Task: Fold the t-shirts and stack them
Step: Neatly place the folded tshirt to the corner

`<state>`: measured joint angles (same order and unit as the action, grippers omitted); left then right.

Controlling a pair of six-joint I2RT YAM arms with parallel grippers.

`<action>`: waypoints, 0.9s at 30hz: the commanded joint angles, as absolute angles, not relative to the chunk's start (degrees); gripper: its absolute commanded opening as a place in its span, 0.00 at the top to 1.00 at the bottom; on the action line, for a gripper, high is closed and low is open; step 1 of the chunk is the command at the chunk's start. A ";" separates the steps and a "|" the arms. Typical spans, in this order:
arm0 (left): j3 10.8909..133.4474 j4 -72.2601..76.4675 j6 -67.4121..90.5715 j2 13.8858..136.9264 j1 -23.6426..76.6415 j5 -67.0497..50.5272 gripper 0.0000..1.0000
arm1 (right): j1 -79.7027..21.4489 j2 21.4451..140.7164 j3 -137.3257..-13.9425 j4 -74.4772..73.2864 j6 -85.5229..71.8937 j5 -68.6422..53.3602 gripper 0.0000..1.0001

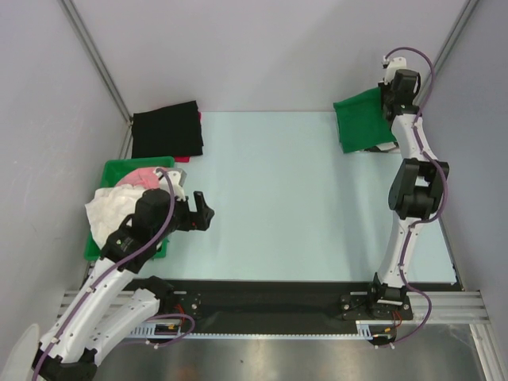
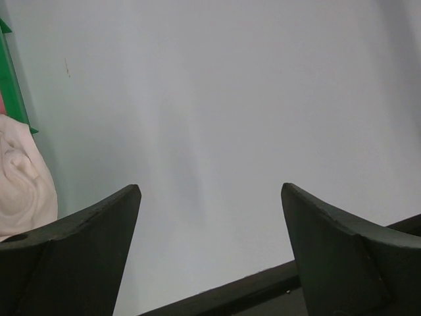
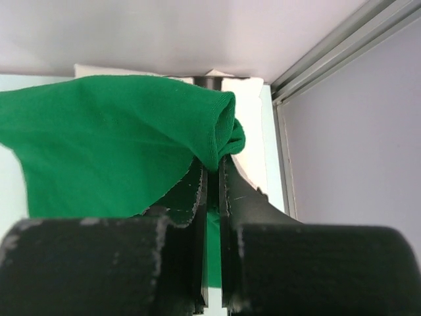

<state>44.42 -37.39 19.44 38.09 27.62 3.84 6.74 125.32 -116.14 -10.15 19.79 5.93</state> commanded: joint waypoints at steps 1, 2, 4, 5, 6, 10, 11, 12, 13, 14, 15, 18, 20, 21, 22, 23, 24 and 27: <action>44.47 -35.51 19.25 38.58 27.42 3.52 0.06 | 7.56 127.52 -121.54 -3.43 20.74 6.68 1.00; 44.47 -35.51 19.25 38.67 27.42 3.60 0.07 | 7.56 128.92 -122.16 -2.56 21.09 6.85 1.00; 44.47 -35.42 19.25 39.20 27.42 3.60 0.06 | 7.65 130.60 -124.26 -2.11 21.71 6.77 1.00; 44.47 -35.42 19.25 39.29 27.42 3.52 0.06 | 7.65 131.21 -124.71 -1.76 21.80 6.85 1.00; 44.47 -35.42 19.25 39.37 27.42 3.60 0.07 | 7.65 132.53 -125.06 -1.41 21.97 7.03 1.00; 44.47 -35.42 19.34 39.64 27.42 3.60 0.06 | 7.73 135.34 -125.77 1.56 23.29 8.70 1.00; 44.47 -35.51 19.34 39.90 27.42 3.52 0.06 | 7.82 135.79 -125.68 2.80 23.47 9.22 1.00; 44.47 -35.51 19.34 40.08 27.33 3.52 0.07 | 7.91 136.23 -125.86 3.25 23.47 9.40 1.00; 44.47 -35.51 19.34 40.34 27.42 3.43 0.06 | 8.00 137.54 -126.03 3.77 23.47 10.10 1.00; 44.56 -35.51 19.25 40.52 27.42 3.43 0.07 | 8.00 138.07 -126.38 4.48 23.64 10.89 1.00; 44.56 -35.51 19.25 40.69 27.42 3.51 0.07 | 8.26 138.77 -127.08 4.74 23.47 11.33 1.00; 44.56 -35.51 19.34 40.96 27.42 3.51 0.07 | 8.61 141.58 -128.05 7.81 21.45 13.35 1.00; 44.56 -35.59 19.34 41.04 27.42 3.52 0.06 | 8.53 145.08 -129.45 10.80 20.92 15.89 0.91; 44.56 -35.51 19.34 40.96 27.42 3.52 0.07 | 8.44 146.41 -131.90 11.77 20.31 17.56 0.74; 44.56 -35.51 19.34 40.87 27.42 3.60 0.06 | 8.44 147.82 -132.71 13.17 19.61 19.67 0.55; 44.47 -35.51 19.34 40.70 27.42 3.69 0.06 | 8.35 148.96 -132.98 14.14 17.77 21.34 0.12; 44.47 -35.59 19.25 40.52 27.42 3.78 0.06 | 8.35 149.06 -132.80 14.85 13.49 23.27 0.00; 44.47 -35.59 19.34 40.17 27.42 3.60 0.06 | 7.48 146.27 -130.70 14.67 10.64 26.53 0.00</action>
